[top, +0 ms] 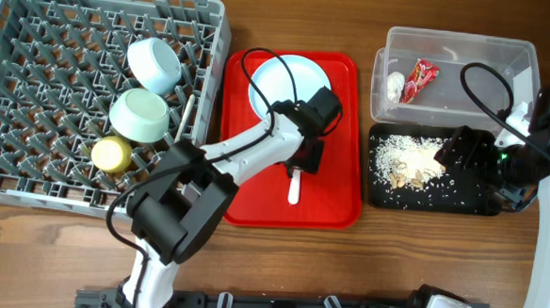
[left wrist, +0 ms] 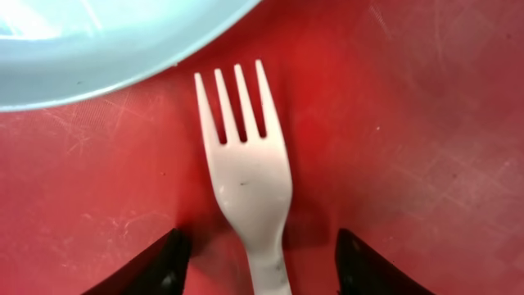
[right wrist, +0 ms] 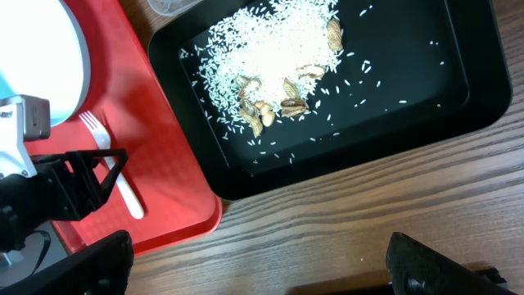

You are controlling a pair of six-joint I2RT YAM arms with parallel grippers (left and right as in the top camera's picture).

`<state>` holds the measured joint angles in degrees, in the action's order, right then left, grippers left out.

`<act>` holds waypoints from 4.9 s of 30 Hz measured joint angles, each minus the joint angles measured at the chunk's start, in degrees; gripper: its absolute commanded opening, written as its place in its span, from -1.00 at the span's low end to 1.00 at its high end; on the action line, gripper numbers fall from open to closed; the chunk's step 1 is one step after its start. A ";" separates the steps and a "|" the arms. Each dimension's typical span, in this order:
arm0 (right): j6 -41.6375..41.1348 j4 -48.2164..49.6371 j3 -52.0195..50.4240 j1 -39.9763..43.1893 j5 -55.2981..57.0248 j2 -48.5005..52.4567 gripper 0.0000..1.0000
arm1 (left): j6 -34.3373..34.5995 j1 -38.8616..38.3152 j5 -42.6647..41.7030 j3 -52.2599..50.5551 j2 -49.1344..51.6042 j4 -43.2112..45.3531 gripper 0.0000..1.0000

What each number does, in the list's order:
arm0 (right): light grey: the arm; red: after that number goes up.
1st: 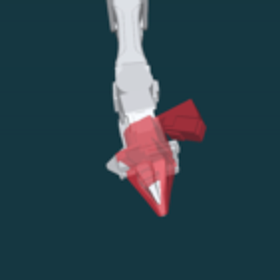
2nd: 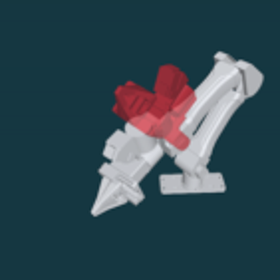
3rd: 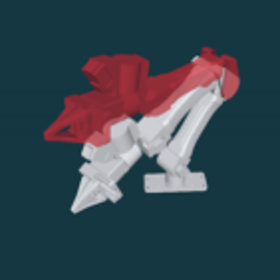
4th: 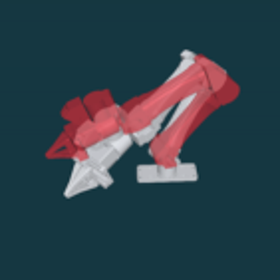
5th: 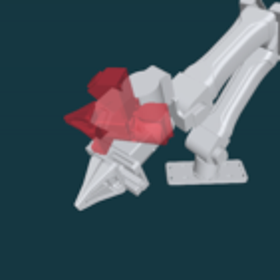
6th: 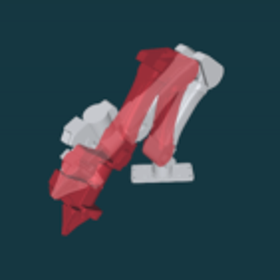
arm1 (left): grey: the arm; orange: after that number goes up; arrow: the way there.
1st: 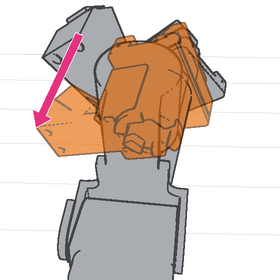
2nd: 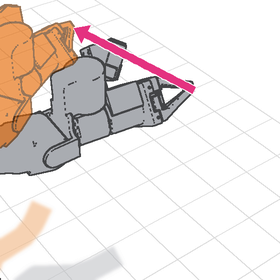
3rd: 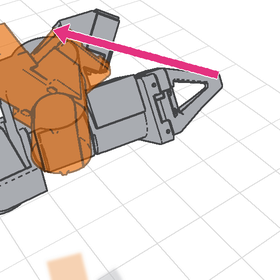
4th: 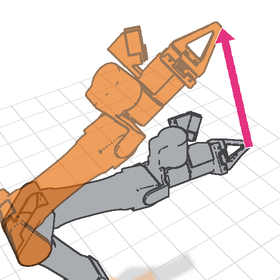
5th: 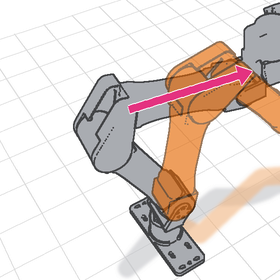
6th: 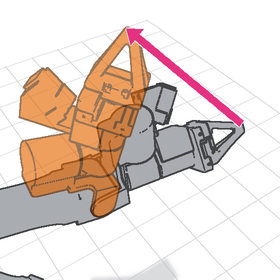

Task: Sort waste into correct bins and load items into the dishwasher rack
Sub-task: 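Lift the fork and carry it to the rack, then release the fork in the rack and withdraw the left gripper, then reach the left gripper to the blue plate rim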

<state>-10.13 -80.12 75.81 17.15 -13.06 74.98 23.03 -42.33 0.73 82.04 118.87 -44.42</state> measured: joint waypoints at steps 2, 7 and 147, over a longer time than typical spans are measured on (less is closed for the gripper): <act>0.00 0.00 0.00 0.00 -0.02 0.00 0.99 | 0.02 -0.04 0.35 0.00 0.07 -0.11 0.04; 0.00 0.00 0.00 0.00 -0.02 0.00 1.00 | 0.02 -0.04 0.94 0.02 0.09 -0.33 -0.05; 0.00 0.37 0.00 0.00 -0.02 0.00 0.99 | -18.23 5.66 -3.37 2.91 1.55 -2.51 -0.46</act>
<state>-10.13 -79.75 75.81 17.15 -13.08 74.98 4.80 -36.67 -2.63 84.95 120.42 -46.94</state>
